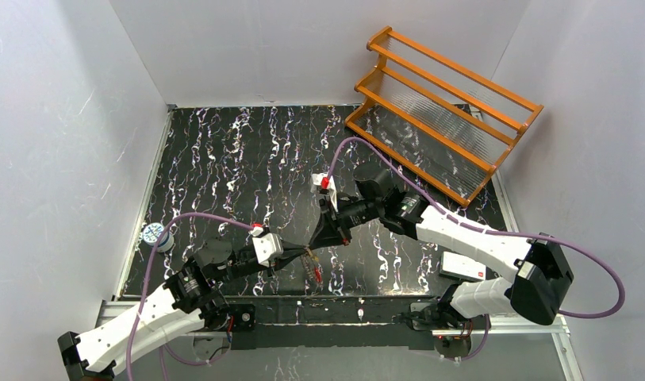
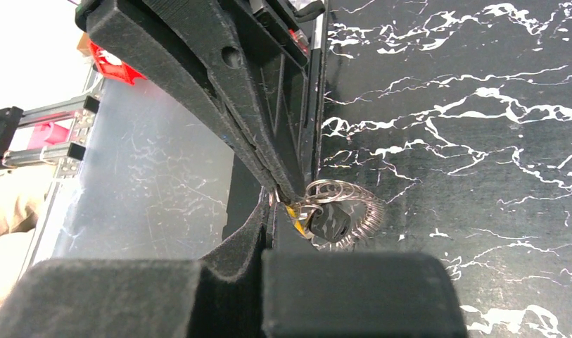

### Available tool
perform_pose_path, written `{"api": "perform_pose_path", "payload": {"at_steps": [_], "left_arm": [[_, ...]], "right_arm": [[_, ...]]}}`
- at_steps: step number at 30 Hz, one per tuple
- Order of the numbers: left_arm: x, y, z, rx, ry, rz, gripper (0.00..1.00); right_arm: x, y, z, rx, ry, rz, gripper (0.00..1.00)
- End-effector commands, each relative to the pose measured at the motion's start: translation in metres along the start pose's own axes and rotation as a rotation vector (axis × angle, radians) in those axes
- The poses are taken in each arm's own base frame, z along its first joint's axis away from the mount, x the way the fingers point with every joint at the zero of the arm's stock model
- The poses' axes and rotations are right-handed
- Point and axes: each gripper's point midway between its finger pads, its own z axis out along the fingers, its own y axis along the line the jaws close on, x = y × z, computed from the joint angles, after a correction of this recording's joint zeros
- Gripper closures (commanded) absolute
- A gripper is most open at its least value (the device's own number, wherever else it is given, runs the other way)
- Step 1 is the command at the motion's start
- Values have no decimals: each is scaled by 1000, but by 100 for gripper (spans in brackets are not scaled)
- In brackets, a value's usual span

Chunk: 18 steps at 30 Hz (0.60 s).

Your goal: Put the keys on the keyring

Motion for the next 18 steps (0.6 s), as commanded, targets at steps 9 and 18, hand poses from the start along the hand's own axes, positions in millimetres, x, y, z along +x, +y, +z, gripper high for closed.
{"api": "perform_pose_path", "payload": {"at_steps": [9, 18], "left_arm": [[-12, -1, 0, 6, -54, 5, 100], [-16, 0, 0, -4, -71, -11, 100]], "right_arm": [[-11, -12, -8, 128, -35, -47, 99], [-7, -7, -11, 122, -46, -74, 99]]}}
